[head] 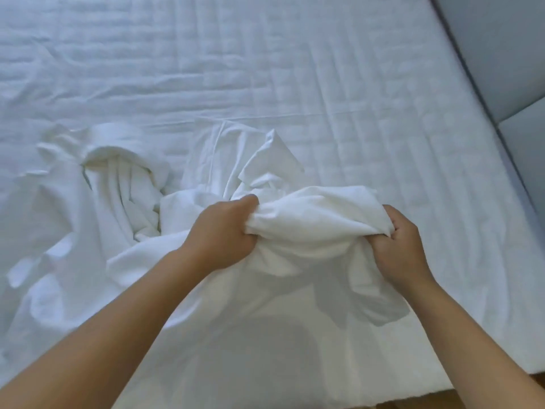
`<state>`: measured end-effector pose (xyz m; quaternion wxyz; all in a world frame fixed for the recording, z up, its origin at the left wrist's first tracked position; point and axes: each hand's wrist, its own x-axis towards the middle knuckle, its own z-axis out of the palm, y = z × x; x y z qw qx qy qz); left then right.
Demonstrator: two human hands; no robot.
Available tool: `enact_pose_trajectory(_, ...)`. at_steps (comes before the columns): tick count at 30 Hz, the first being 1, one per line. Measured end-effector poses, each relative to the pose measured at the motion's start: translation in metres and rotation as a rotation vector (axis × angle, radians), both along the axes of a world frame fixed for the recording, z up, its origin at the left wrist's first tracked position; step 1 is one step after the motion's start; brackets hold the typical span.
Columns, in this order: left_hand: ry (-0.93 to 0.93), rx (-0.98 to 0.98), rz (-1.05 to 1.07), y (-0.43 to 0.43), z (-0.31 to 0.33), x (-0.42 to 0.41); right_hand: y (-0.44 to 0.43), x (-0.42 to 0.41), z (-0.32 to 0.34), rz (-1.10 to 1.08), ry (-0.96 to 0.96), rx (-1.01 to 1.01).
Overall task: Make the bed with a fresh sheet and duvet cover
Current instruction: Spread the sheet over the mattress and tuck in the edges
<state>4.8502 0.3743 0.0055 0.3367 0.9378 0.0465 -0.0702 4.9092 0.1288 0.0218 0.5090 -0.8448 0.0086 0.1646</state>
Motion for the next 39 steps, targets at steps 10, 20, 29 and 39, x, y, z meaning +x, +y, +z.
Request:
enact_pose_trajectory(10,0.257,0.231,0.214,0.05,-0.066,0.06,0.043,0.059,-0.086,0.332,0.282,-0.269)
enact_pose_trajectory(20,0.496,0.35,0.031,0.024,-0.113,0.052,0.086,0.042,-0.135,0.353,0.01,-0.412)
enact_pose_trajectory(29,-0.116,0.695,0.282,0.181,0.017,0.214,0.197,0.211,-0.003,0.112,-0.15,0.226)
enact_pose_trajectory(39,0.306,0.611,0.149,0.122,-0.07,0.204,0.213,0.232,-0.137,0.269,0.23,-0.35)
